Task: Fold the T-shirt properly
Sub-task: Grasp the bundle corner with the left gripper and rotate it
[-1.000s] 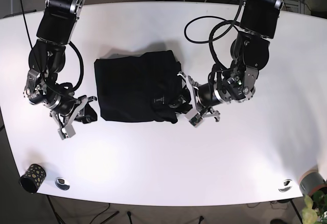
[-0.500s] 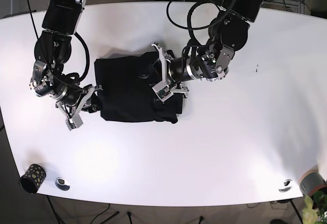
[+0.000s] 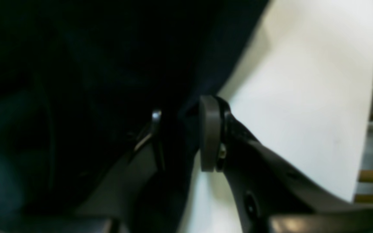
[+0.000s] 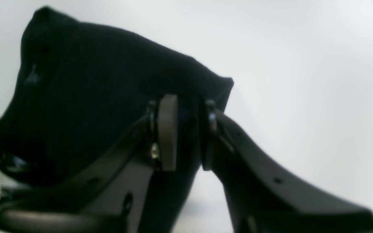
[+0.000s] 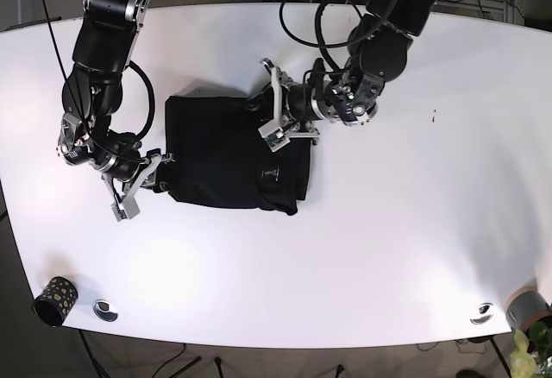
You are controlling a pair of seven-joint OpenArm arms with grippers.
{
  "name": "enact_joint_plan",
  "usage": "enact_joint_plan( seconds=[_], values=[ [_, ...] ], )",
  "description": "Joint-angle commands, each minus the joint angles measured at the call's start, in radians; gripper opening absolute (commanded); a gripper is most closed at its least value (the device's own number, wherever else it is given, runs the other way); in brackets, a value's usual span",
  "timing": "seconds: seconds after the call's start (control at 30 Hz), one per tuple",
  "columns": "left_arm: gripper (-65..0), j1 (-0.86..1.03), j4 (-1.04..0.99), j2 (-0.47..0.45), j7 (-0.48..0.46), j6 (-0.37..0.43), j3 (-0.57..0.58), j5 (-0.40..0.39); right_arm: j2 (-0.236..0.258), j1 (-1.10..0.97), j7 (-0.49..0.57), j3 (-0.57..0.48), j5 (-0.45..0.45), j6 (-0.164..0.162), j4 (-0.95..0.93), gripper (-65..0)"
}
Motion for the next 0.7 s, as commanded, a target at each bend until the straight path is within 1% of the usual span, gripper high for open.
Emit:
enact_joint_plan(
  seconds=[0.0, 0.13, 0.23, 0.3, 0.33, 0.37, 0.43, 0.5, 0.57, 0.67],
  values=[
    [-51.9, -0.018, 0.009, -0.045, 0.006, 0.005, -0.018, 0.01, 0.017, 0.021, 0.016, 0.003, 0.02, 0.01, 0.026, -54.5],
    [-51.9, -0.036, 0.011, -0.12, 0.006, 0.003, -0.049, 0.006, 0.014, -0.011, 0.014, 0.003, 0.02, 0.01, 0.089, -54.4],
    [-52.1, -0.042, 0.016, -0.157, 0.006, 0.0, -0.086, 0.004, 0.011, -0.024, 0.013, 0.002, 0.02, 0.01, 0.138, -54.2],
    [-52.2, -0.045, 0.045, -0.166, 0.006, -0.02, -0.112, 0.004, 0.011, -0.024, 0.0, -0.021, 0.021, 0.01, 0.152, -54.2],
    [-52.2, -0.042, 0.089, -0.174, 0.006, -0.044, -0.137, 0.004, 0.011, -0.024, -0.016, -0.047, 0.021, 0.01, 0.16, -54.5],
    [-52.2, -0.036, 0.135, -0.175, 0.007, -0.066, -0.161, 0.004, 0.011, -0.024, -0.027, -0.066, 0.021, 0.01, 0.172, -54.7],
    [-52.2, -0.01, 0.192, -0.174, 0.009, -0.081, -0.193, 0.006, 0.009, -0.025, -0.032, -0.087, 0.021, 0.01, 0.196, -54.7],
    [-52.1, 0.016, 0.253, -0.168, 0.009, -0.081, -0.215, 0.007, -0.008, -0.037, -0.042, -0.104, 0.021, 0.01, 0.235, -54.7],
    [-52.1, 0.03, 0.298, -0.143, 0.01, -0.081, -0.212, 0.012, -0.023, -0.06, -0.062, -0.109, 0.021, 0.01, 0.282, -54.7],
    [-52.1, 0.036, 0.309, -0.103, 0.01, -0.081, -0.21, 0.013, -0.046, -0.083, -0.087, -0.115, 0.021, 0.01, 0.345, -54.7]
  ],
)
